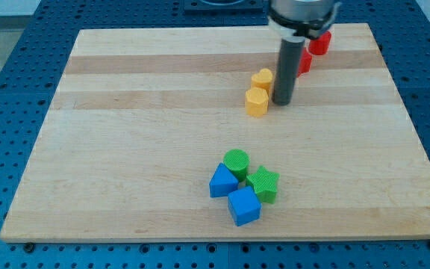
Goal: Push the green star towards the center left of the board
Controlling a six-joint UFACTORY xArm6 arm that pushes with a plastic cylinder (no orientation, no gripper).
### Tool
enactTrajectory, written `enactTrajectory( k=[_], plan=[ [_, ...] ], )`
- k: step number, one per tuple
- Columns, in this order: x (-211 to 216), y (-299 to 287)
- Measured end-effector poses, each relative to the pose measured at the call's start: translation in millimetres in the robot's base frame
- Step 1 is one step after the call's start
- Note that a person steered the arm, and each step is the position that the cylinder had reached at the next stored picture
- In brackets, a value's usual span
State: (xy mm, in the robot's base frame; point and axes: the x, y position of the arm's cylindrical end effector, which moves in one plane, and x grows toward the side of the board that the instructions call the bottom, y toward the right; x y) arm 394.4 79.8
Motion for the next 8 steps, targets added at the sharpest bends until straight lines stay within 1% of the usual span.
enactTrajectory(
  k=[1,2,3,4,5,6,7,8],
  plan=[
    [7,-8],
    [23,-15],
    [31,-41],
    [36,-52],
    [82,-5],
    [134,76],
    [184,58],
    [193,5]
  ],
)
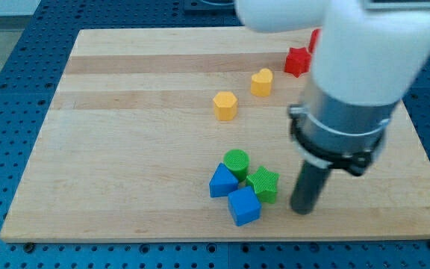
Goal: Push the green star towards the center left of the board
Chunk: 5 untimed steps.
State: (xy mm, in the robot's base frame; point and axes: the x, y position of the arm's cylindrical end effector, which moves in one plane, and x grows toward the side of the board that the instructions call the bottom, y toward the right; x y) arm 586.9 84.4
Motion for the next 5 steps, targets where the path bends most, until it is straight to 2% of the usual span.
enactTrajectory(
  k=[1,3,4,5],
  plan=[
    [-2,-45],
    [-46,-97],
    [-35,-86],
    [-29,-25]
  ],
)
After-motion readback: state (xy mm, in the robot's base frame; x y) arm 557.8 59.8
